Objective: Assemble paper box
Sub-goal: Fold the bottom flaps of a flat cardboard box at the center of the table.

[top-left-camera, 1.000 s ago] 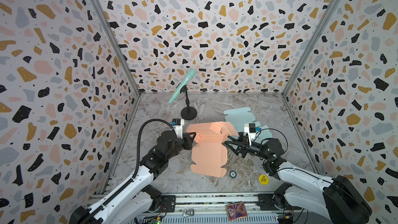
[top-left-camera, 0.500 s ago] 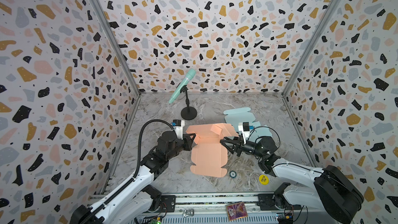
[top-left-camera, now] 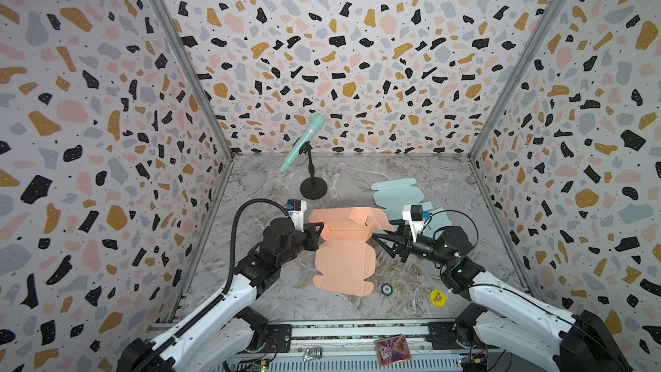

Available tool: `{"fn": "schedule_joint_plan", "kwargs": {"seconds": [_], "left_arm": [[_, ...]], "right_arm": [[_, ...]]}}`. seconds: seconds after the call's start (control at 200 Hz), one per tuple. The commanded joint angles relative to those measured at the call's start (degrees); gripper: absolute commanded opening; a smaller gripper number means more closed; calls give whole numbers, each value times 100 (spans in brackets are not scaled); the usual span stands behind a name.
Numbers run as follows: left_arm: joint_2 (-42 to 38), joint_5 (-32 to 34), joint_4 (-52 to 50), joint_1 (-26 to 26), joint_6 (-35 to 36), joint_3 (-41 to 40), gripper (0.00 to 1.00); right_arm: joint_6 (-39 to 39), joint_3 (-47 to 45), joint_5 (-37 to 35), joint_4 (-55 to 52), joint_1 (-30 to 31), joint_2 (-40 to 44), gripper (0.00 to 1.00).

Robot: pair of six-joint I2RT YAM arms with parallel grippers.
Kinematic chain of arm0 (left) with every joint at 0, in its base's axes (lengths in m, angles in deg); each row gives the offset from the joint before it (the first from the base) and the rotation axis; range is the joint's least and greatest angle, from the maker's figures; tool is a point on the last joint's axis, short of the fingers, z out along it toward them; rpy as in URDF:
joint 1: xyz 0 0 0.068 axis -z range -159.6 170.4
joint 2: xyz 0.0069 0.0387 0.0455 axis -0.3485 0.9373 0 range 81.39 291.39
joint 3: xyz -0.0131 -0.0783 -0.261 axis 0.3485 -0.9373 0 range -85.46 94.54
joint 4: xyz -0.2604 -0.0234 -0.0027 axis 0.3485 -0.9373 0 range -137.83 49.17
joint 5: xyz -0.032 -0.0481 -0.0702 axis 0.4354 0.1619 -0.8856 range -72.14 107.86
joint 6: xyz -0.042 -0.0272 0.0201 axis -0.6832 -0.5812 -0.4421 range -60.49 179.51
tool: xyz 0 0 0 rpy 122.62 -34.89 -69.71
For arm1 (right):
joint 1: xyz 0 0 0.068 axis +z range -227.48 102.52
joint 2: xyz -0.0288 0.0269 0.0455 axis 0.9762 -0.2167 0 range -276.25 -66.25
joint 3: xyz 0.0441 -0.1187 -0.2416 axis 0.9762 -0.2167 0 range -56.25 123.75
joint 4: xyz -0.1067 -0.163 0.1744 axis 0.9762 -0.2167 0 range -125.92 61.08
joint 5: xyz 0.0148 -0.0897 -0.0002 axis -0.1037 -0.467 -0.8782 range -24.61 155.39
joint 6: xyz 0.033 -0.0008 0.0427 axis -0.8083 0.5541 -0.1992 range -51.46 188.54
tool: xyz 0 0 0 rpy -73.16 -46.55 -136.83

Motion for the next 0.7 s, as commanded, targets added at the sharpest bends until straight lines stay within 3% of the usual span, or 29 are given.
{"fn": "schedule_joint_plan", "kwargs": {"seconds": [0.0,0.15,0.26,0.561,0.691], "left_arm": [[-25,-80,26,-108,121,84,0],[-105,-279,-94,-319,200,126,0],[-175,-398,-194,-429,253,163,0],[-218,-631,-255,-508,288,216,0],[-197,-792,-167,-507,328,190,1]], "right_arm": [[281,303,175,-829,-296,462,53],[80,347,618,-970,-1122,949,53],[327,525,650,-1311,-1368,907,53],[1047,788,730,-1306,-1233,292,51],[1390,1026,748,-1410,-851,-82,50]]}}
